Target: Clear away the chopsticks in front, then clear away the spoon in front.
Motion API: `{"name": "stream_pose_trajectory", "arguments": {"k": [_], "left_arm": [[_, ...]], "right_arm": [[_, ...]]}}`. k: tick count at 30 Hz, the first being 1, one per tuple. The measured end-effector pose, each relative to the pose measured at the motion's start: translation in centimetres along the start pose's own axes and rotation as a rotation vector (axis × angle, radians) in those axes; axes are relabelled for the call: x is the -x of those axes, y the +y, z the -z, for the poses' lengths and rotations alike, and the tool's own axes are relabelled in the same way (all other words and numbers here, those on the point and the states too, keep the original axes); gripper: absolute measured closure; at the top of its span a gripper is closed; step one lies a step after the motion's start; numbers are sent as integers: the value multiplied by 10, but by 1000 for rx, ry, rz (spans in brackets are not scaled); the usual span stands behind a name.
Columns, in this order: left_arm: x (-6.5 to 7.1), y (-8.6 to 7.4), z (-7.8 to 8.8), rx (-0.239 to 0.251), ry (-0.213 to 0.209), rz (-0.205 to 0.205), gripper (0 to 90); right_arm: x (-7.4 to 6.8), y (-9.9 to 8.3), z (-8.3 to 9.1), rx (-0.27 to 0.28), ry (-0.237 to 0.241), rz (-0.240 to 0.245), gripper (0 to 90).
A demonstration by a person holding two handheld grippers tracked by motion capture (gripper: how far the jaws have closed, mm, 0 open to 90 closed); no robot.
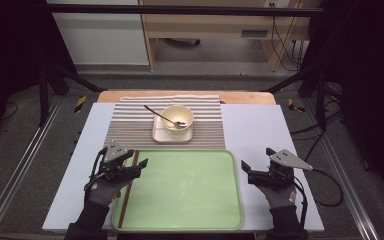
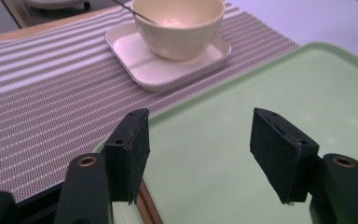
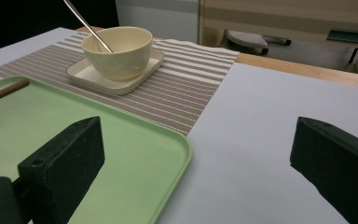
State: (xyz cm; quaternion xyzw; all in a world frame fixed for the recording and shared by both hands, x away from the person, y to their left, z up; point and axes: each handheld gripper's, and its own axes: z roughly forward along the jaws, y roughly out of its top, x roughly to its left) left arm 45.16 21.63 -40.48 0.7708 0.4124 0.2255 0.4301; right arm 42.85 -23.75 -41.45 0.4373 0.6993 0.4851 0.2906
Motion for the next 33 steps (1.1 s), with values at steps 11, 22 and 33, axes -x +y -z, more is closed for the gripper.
{"name": "stream_pose_trajectory", "arguments": {"k": [11,22,33], "left_arm": [[-6,36,-6,92,12,24,346],[-19,48,-36,90,38,46,344],[-34,50,-58,90,55,73,342]], "right_arm": [[3,0,2,7,-4,-16,32],[5,-1,1,6,-3,-24,32],[5,-2,1,4,-4,-28,32]]}}
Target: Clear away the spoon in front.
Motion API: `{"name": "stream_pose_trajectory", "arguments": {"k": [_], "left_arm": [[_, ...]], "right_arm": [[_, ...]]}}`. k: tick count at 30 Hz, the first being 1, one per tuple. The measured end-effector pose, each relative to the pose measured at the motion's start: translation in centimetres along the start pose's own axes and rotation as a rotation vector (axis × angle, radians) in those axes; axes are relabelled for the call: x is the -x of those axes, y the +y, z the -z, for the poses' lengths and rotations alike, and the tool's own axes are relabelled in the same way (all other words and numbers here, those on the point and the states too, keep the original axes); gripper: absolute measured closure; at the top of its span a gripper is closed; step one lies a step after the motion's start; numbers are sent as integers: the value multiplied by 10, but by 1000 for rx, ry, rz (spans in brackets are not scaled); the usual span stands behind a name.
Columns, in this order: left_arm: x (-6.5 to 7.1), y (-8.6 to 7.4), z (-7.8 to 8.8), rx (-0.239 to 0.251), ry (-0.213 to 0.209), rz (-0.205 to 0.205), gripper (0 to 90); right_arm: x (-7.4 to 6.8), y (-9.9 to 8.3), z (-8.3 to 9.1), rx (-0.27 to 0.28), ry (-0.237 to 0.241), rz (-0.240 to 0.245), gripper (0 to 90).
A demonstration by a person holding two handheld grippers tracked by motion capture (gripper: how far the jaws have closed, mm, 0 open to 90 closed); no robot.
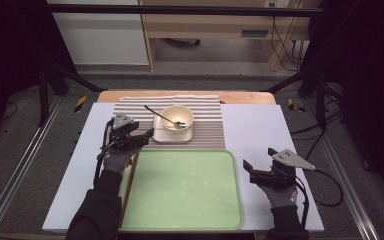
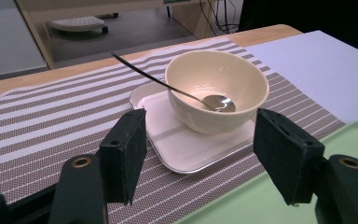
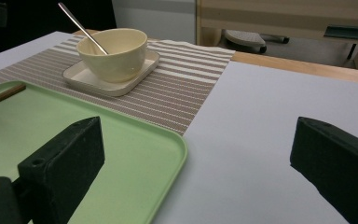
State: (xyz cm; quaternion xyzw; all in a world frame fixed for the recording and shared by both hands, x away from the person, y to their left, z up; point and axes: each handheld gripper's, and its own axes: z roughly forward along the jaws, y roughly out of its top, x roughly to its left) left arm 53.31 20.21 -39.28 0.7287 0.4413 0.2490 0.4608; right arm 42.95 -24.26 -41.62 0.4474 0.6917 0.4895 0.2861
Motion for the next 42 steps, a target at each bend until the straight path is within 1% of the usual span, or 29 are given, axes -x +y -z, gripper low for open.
{"name": "stream_pose_trajectory", "arguments": {"k": [3,5,7,8,11,15,20,21,22,26,30,32,33,38,42], "left_arm": [[-3,3,-6,-2,8,-5,342],[-5,5,-10,-15,12,-8,342],[-6,7,-14,-13,20,-12,341],[-6,8,-16,-10,20,-8,341],[-8,12,-21,-16,28,-17,339],[-13,16,-29,-17,42,-19,339],[-20,18,-39,-18,59,-2,338],[-21,18,-42,-26,57,-7,336],[-21,18,-44,-20,57,-2,335],[-22,21,-52,-24,55,-11,332],[-26,22,-60,-23,62,9,329],[-29,21,-64,-31,66,4,329],[-29,20,-66,-32,68,13,329],[-32,17,-78,-50,74,25,330],[-31,20,-84,-36,65,32,337]], "right_arm": [[0,0,0,1,2,1,32],[0,0,0,-3,-2,6,32],[0,0,1,1,1,1,32],[0,0,1,1,1,0,32],[1,0,1,4,1,-4,32],[1,0,1,0,-3,1,32],[0,-1,0,-3,-1,1,32],[0,-1,-1,-4,1,-2,32],[0,-1,-1,-6,1,0,32],[1,-2,-2,-9,0,0,32],[1,-2,-2,-8,0,-3,32],[1,-2,-1,-6,0,-1,32],[2,-2,-1,-7,-1,-2,32],[2,-2,-3,-13,-1,-6,31],[1,-3,-4,-16,-3,1,31]]}}
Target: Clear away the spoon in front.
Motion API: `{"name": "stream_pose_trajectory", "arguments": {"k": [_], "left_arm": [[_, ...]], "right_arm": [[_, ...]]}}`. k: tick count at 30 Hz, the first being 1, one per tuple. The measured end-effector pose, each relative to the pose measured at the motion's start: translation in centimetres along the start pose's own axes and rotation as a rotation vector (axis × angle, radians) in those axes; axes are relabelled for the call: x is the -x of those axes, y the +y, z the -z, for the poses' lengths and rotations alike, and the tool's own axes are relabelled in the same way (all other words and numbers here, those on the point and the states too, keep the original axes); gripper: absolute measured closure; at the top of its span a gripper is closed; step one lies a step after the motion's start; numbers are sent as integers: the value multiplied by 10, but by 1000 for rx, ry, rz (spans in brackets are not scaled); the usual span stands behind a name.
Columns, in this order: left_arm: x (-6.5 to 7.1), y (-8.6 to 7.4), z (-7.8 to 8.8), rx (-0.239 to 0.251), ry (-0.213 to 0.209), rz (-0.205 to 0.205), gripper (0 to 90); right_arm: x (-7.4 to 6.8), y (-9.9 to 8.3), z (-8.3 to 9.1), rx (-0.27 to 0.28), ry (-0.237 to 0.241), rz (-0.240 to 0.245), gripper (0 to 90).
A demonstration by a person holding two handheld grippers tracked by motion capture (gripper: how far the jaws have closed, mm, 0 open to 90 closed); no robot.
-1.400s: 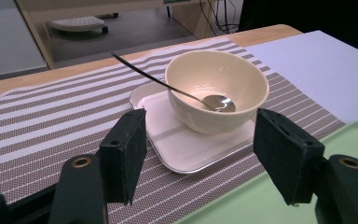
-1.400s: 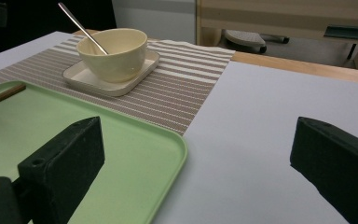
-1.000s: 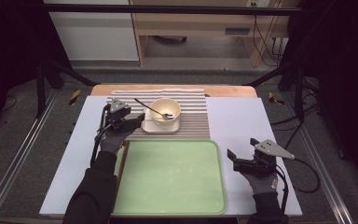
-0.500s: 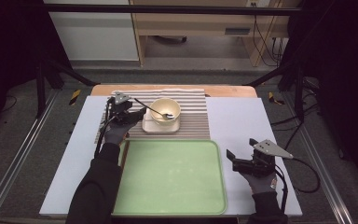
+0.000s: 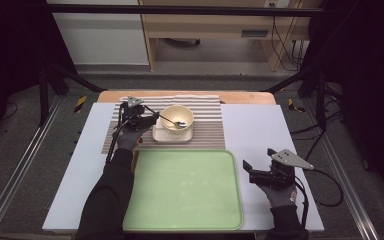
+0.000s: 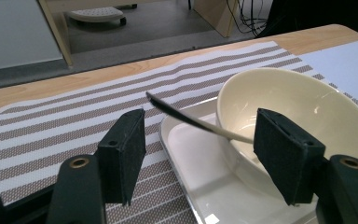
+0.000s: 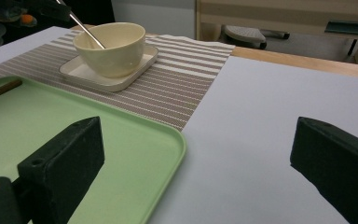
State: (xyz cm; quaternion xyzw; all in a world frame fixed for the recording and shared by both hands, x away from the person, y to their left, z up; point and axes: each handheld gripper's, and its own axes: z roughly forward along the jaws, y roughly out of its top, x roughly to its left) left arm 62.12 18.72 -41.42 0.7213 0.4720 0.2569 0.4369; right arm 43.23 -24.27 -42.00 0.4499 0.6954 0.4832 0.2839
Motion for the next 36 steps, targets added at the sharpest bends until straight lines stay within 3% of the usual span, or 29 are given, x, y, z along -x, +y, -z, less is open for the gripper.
{"name": "stream_pose_trajectory", "arguments": {"k": [2,18,27,36], "left_arm": [[0,2,-2,-4,3,-11,344],[-5,4,-20,-22,1,25,494],[-4,3,-21,-26,-16,34,608],[0,3,-15,-11,-25,34,661]], "right_arm": [[0,0,0,0,1,-1,31],[1,0,1,5,2,-6,31],[0,0,1,6,4,-7,32],[1,0,1,5,2,-5,32]]}}
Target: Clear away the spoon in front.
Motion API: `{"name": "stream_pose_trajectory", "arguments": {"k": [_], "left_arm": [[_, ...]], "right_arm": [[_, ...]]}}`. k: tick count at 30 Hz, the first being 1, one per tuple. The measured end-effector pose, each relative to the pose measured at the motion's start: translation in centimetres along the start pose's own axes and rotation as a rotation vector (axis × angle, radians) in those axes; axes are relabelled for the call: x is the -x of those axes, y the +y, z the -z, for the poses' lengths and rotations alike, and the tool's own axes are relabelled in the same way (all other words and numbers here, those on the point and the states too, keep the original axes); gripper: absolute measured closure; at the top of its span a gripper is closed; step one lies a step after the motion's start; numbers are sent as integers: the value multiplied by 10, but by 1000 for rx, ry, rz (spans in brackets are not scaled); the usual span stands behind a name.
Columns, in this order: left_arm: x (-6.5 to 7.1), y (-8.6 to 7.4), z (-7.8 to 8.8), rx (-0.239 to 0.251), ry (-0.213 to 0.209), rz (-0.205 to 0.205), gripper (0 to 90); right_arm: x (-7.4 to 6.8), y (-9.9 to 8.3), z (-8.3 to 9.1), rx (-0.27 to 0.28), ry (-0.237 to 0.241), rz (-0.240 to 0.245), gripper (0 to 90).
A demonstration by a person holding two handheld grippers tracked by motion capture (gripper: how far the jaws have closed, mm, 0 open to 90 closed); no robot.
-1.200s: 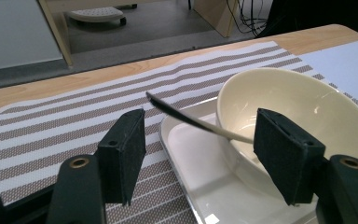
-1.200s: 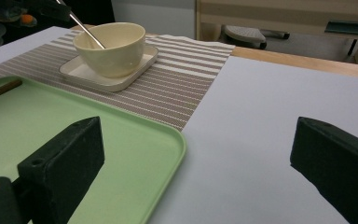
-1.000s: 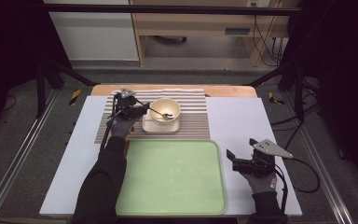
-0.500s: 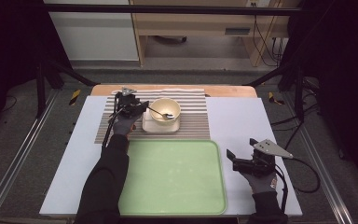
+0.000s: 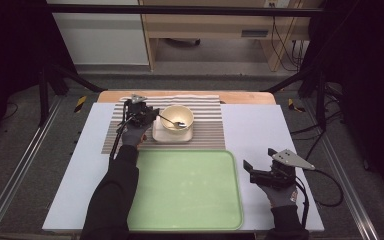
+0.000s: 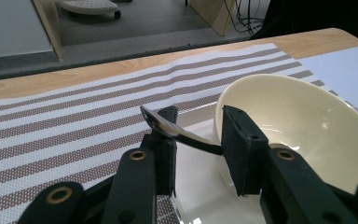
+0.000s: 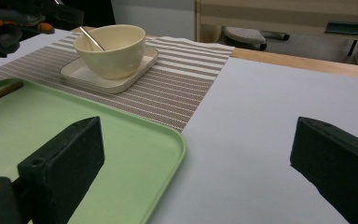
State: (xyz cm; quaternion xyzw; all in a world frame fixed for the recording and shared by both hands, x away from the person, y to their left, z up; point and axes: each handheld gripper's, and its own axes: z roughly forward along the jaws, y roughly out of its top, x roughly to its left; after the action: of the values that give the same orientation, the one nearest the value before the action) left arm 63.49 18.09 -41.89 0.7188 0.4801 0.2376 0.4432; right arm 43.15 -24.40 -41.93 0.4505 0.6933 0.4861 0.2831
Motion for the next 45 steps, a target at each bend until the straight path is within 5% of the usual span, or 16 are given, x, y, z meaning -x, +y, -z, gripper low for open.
{"name": "stream_pose_trajectory", "arguments": {"k": [28,45], "left_arm": [[30,5,37,91,-73,-44,875],[35,12,55,149,-68,-57,881]], "right_arm": [[-3,0,0,-1,7,-2,33],[-2,0,0,-1,3,2,33]]}}
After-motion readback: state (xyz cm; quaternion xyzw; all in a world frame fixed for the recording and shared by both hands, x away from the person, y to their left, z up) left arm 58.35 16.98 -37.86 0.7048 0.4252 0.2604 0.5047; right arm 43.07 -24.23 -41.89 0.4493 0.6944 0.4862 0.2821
